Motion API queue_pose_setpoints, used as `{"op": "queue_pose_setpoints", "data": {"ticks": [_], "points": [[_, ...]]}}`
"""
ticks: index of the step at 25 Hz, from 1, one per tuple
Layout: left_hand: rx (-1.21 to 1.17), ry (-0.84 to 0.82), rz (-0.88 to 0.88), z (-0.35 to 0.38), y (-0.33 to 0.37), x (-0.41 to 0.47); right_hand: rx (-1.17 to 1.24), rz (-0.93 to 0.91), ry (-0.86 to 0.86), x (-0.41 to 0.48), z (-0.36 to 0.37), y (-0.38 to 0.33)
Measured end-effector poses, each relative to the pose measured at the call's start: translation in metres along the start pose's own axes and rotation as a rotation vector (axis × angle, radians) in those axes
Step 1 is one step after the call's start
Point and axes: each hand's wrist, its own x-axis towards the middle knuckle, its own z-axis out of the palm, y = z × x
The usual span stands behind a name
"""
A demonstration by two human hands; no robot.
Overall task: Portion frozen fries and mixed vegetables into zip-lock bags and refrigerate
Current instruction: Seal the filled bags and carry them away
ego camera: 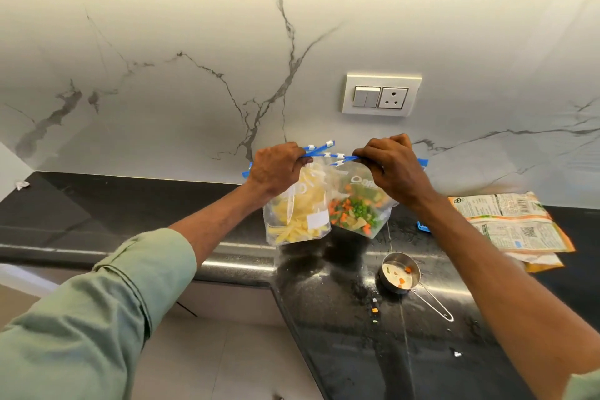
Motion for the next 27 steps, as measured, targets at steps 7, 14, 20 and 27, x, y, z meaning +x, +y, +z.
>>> {"op": "queue_pose_setpoints", "data": {"ticks": [7,14,20,27], "points": [[0.055,-0.047,-0.030,-0.056,0.003,0.036,0.113,-0.095,-0.071,0.014,-0.076,-0.017],[0.017,-0.089,-0.106,-0.074,0.015,0.044,0.466,-0.132,-0.280,0.012,-0.110,-0.046],[-0.440,-0.190,0.020,-0.098,0.071,0.043,0.388,-0.163,-0.245,0.009,-0.086,-0.078],[-0.852,-0.411,0.039,-0.123,0.102,0.039,0.327,-0.102,-0.151,0.000,-0.105,-0.086]]}}
